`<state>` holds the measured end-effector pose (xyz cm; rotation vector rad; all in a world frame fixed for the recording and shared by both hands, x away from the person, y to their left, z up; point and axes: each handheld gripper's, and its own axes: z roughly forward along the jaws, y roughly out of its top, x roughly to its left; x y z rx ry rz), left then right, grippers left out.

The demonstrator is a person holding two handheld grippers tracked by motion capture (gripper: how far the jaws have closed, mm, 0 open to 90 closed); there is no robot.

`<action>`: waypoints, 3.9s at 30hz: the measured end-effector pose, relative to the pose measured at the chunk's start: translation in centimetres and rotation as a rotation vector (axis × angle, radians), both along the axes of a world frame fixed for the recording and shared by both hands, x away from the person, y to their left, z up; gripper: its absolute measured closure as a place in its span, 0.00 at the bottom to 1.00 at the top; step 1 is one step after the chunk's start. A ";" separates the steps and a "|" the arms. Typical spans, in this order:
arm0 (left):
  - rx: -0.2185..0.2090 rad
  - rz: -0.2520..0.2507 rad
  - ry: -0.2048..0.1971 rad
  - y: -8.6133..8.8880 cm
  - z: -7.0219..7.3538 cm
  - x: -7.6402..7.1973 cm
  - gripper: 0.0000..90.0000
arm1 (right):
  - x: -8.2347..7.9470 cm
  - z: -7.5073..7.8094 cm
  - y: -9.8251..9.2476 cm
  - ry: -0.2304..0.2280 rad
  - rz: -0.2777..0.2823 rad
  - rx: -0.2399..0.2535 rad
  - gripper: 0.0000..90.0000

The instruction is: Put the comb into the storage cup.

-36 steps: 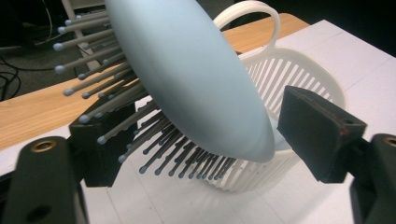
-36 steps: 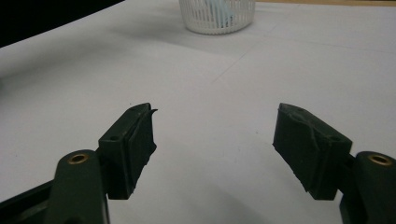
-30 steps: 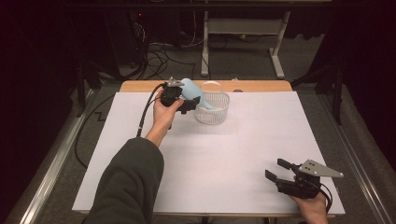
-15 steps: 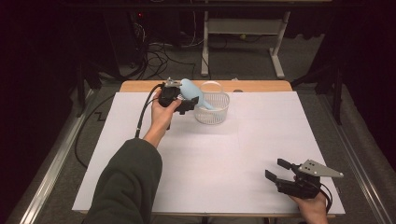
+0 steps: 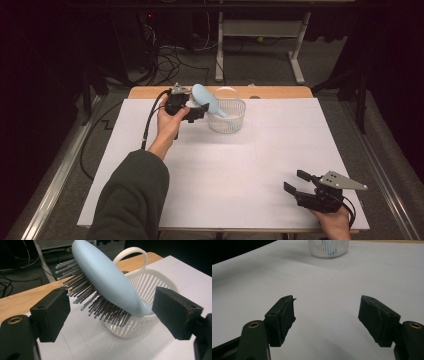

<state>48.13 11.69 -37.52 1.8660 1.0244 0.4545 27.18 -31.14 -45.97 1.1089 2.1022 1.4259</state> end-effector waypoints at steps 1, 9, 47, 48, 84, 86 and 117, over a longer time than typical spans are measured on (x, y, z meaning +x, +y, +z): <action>-0.001 0.001 0.000 0.1 0.0 0.0 0.18 | 0.0 0.0 0.0 0.000 0.000 0.000 0.33; -0.003 -0.009 -0.002 0.4 0.3 -0.4 0.18 | 0.0 0.0 0.0 -0.002 -0.003 -0.001 0.33; -0.021 -0.013 -0.020 3.0 0.3 -2.9 0.18 | 0.0 0.2 -0.3 -0.014 -0.022 0.016 0.32; -0.020 -0.014 -0.022 3.0 0.4 -2.9 0.18 | 0.0 0.2 -0.3 -0.015 -0.022 0.019 0.32; -0.011 -0.048 -0.040 3.7 0.2 -5.1 0.18 | 0.1 0.2 -0.6 -0.028 -0.045 0.011 0.32; -0.009 -0.047 -0.041 3.9 0.2 -5.3 0.18 | 0.1 0.2 -0.6 -0.029 -0.043 0.009 0.32; -0.016 -0.042 -0.039 5.4 -0.5 -6.7 0.18 | 0.1 0.2 -0.6 -0.020 -0.047 0.008 0.33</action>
